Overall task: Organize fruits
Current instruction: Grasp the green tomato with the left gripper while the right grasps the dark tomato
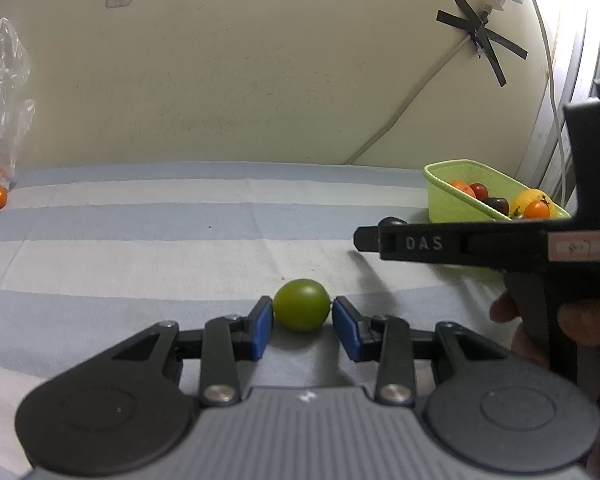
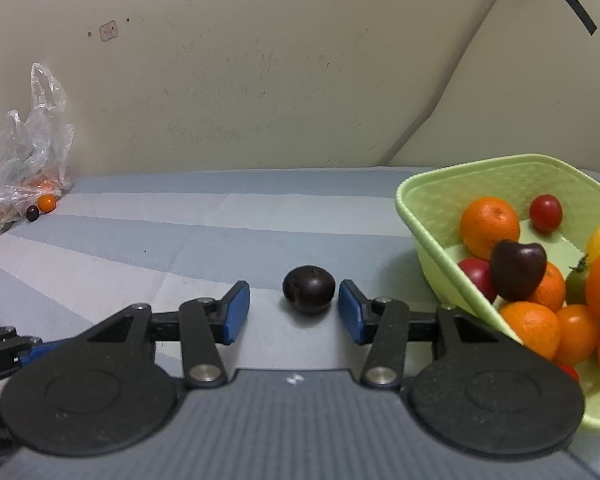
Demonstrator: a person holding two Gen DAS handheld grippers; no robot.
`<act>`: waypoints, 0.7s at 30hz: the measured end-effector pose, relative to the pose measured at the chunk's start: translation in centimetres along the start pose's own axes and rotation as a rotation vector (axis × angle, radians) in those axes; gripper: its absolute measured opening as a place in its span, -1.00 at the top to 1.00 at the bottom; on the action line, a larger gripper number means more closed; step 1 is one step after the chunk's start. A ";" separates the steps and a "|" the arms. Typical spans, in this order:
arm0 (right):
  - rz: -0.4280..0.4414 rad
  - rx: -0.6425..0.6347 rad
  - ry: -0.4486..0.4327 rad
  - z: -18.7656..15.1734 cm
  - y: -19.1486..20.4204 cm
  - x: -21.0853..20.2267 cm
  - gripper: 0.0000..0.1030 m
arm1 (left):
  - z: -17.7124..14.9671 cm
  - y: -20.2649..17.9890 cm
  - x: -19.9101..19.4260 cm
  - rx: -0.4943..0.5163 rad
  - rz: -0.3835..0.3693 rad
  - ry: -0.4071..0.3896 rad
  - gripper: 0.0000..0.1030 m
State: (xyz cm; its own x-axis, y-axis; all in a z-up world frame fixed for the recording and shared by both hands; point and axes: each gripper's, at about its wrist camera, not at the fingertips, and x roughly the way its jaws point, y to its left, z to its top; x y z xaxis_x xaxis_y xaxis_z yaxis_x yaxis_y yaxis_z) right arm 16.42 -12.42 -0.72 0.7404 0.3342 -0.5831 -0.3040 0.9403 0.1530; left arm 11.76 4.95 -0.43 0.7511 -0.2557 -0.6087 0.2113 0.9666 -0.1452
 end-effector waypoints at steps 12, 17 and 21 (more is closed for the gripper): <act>-0.019 0.020 -0.002 0.1 -0.4 0.1 0.31 | -0.1 -0.7 0.1 0.020 0.029 -0.001 0.35; -0.021 0.026 -0.003 0.2 -0.4 0.1 0.39 | -0.1 -0.9 0.2 0.026 0.037 0.000 0.35; -0.022 0.033 -0.005 0.1 -0.5 0.0 0.40 | -0.1 -0.9 0.3 0.032 0.043 -0.001 0.35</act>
State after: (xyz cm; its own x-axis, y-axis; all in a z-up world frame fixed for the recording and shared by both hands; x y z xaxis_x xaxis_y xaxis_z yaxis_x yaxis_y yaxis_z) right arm 16.66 -12.91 -0.72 0.7495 0.3140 -0.5828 -0.2682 0.9489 0.1664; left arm 11.67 4.02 -0.57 0.7604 -0.2141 -0.6132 0.1988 0.9755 -0.0940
